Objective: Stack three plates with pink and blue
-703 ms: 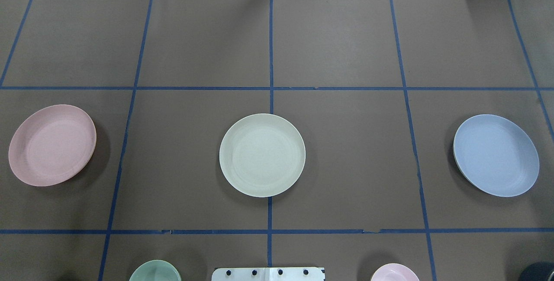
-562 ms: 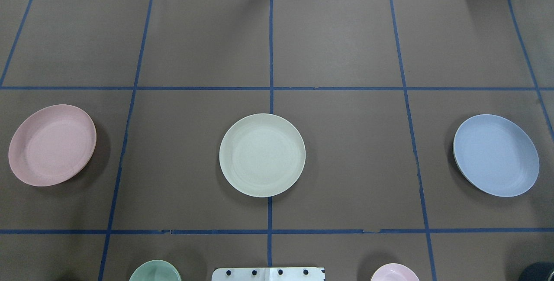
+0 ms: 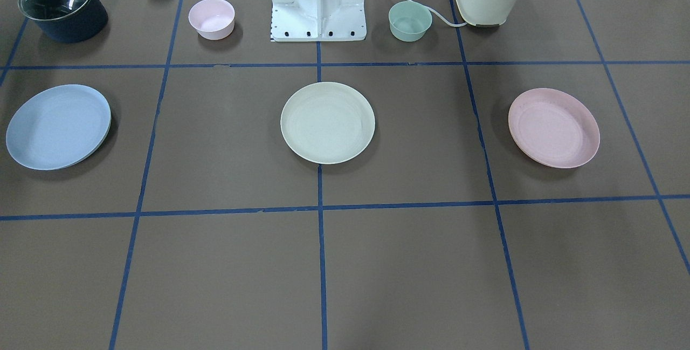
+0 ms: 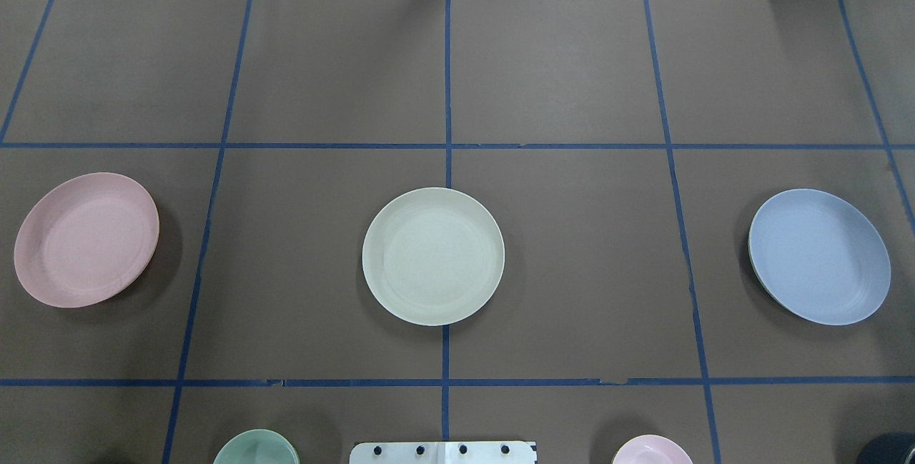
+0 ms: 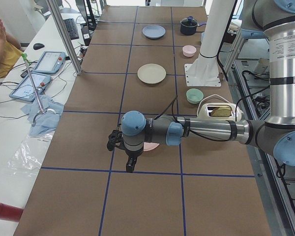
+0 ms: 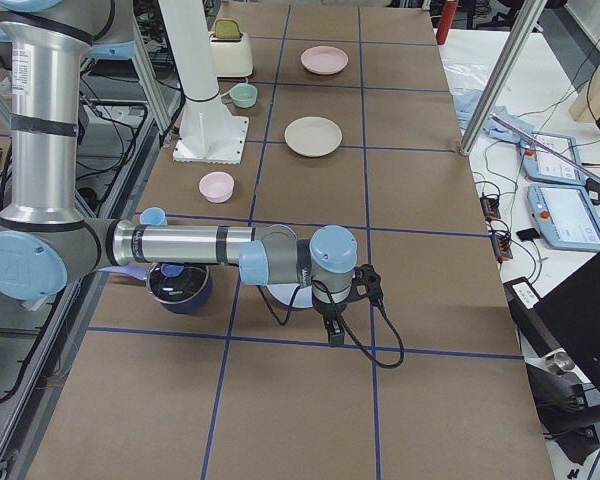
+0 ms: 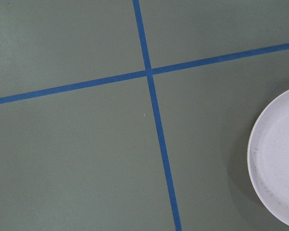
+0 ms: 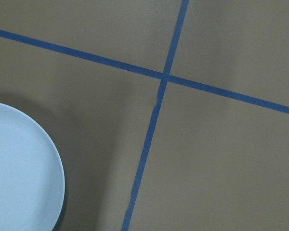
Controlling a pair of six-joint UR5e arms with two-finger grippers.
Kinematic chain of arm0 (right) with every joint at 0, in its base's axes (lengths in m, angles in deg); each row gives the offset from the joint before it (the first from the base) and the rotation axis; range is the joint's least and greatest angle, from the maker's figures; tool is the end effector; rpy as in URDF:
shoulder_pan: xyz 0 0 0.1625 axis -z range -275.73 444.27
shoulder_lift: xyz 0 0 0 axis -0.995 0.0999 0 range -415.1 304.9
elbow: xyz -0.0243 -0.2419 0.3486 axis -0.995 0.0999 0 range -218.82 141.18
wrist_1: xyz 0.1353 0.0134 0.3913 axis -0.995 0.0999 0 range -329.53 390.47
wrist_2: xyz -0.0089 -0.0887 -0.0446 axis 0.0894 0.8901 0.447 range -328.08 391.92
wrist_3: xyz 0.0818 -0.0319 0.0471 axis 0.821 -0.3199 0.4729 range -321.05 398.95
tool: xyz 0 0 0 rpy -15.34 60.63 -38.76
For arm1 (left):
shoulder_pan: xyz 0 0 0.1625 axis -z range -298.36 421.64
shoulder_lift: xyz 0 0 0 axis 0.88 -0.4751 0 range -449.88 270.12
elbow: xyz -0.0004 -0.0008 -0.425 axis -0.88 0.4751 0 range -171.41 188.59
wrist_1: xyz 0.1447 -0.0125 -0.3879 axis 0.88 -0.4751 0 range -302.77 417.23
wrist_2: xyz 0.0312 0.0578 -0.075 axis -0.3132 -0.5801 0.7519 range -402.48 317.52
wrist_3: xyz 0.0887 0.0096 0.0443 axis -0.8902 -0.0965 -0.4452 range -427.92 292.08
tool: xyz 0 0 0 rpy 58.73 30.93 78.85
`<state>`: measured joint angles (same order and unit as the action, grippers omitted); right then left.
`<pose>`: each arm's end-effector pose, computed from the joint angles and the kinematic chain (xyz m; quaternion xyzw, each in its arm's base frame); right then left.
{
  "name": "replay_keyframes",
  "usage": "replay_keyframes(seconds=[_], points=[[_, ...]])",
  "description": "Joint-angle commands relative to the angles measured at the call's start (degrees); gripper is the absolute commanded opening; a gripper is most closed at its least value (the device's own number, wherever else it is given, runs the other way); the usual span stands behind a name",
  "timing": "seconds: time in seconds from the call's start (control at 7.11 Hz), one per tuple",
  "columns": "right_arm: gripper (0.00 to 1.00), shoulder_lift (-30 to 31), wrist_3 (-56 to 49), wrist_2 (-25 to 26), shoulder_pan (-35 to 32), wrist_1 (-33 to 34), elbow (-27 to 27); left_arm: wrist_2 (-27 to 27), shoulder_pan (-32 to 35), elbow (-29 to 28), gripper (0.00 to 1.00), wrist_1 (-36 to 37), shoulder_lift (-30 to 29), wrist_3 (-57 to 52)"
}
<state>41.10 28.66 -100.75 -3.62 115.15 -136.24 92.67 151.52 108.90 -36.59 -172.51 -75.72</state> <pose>0.0490 -0.4557 0.6381 0.0789 -0.3585 -0.1211 0.9223 -0.0618 -0.4446 0.6219 0.0800 0.3787 0.0862 0.9180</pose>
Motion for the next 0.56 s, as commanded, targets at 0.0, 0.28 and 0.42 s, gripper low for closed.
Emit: replay_keyframes(seconds=[0.0, 0.28, 0.42], points=[[1.0, 0.6, 0.8, 0.0, 0.3, -9.3, 0.2, 0.4, 0.1, -1.9, 1.0, -8.6, 0.5, 0.2], [1.0, -0.1, 0.9, 0.2, 0.3, -15.2, -0.1, 0.5, 0.2, -1.8, 1.0, -8.9, 1.0, -0.4], [1.0, -0.1, 1.0, -0.1, 0.3, -16.4, 0.0, 0.6, 3.2, -1.2, 1.0, -9.7, 0.7, -0.4]])
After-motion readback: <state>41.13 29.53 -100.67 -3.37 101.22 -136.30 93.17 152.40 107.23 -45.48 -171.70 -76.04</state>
